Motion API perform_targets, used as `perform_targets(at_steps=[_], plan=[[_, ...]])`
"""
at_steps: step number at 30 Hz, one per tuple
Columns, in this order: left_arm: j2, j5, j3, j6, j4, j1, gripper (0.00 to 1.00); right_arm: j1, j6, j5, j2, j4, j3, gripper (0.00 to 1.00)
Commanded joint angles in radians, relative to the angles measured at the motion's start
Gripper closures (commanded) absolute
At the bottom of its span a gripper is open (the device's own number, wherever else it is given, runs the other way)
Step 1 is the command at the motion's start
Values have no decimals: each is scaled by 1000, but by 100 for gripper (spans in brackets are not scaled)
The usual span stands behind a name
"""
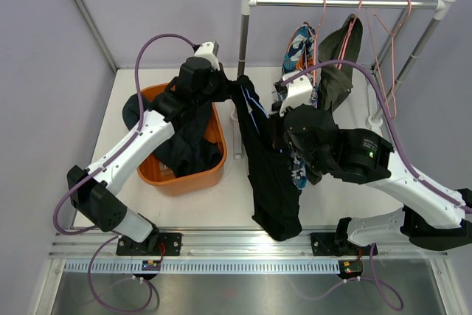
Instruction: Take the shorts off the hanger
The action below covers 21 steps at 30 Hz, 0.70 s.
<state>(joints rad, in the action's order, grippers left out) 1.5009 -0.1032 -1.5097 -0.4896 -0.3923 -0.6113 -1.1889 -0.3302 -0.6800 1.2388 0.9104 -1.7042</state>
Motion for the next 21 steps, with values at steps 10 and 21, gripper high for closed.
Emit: perform_targets(at_steps=[10,21], plan=[[50,-43,-32,56,21,74,100,-35,-1,73,-15,-25,-20,100],[-191,89,212,55,136,-88,100,-32,124,-157,51,-97,-66,100]])
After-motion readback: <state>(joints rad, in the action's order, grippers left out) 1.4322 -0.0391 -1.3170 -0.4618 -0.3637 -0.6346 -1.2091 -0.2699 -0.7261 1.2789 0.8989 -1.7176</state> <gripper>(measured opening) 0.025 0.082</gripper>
